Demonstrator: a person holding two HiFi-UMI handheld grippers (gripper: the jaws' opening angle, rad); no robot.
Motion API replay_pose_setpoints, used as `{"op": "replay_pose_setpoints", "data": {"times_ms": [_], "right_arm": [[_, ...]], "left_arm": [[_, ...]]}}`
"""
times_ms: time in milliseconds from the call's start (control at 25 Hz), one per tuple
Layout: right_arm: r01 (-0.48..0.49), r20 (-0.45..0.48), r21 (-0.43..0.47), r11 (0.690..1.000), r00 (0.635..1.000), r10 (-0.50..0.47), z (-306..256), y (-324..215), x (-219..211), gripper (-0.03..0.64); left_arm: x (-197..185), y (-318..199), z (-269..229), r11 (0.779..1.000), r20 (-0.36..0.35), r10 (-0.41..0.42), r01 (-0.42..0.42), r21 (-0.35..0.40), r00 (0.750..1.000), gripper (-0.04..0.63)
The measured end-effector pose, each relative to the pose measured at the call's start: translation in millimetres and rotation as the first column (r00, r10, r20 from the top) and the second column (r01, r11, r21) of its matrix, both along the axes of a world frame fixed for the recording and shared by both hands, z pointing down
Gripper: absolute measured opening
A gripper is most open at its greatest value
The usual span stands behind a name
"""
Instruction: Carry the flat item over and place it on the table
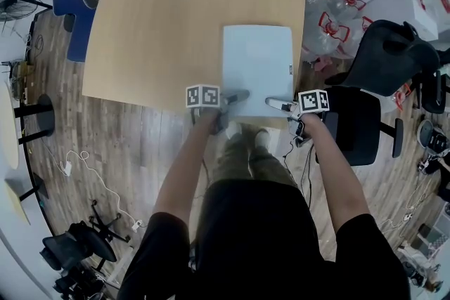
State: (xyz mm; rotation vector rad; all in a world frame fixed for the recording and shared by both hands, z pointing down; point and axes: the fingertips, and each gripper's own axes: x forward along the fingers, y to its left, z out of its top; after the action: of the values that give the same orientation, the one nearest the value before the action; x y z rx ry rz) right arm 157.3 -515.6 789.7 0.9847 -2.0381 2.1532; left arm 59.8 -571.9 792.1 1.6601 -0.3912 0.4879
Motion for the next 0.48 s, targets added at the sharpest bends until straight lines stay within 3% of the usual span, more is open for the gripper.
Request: {"op": "replay_pose_setpoints", "data": {"times_ms": [160,240,480], "right_arm": [[0.078,-0.078,0.018,0.997,0.994,-0.077,-3.3,6.3,-4.6,0.520],[0.094,-0.117,0.010,0.996,0.989,-0.092,-2.5,13.0,-4.3,0.525],[0.003,-0.182,0.004,1.000,0.983,-0.002,-6.1,22.3,25.3,0.526]], "left_arm": [[-1.4,-3.0,-2.3,1.000,0.035,-0.008,0.007,0.026,0.999,0.463],[-5.6,-3.3,-0.4,0.999,0.063,-0.013,0.011,0.045,0.998,0.465],[-6.3,0.9,1.6,0.992,0.155,-0.014,-0.005,0.123,0.988,0.457]]}}
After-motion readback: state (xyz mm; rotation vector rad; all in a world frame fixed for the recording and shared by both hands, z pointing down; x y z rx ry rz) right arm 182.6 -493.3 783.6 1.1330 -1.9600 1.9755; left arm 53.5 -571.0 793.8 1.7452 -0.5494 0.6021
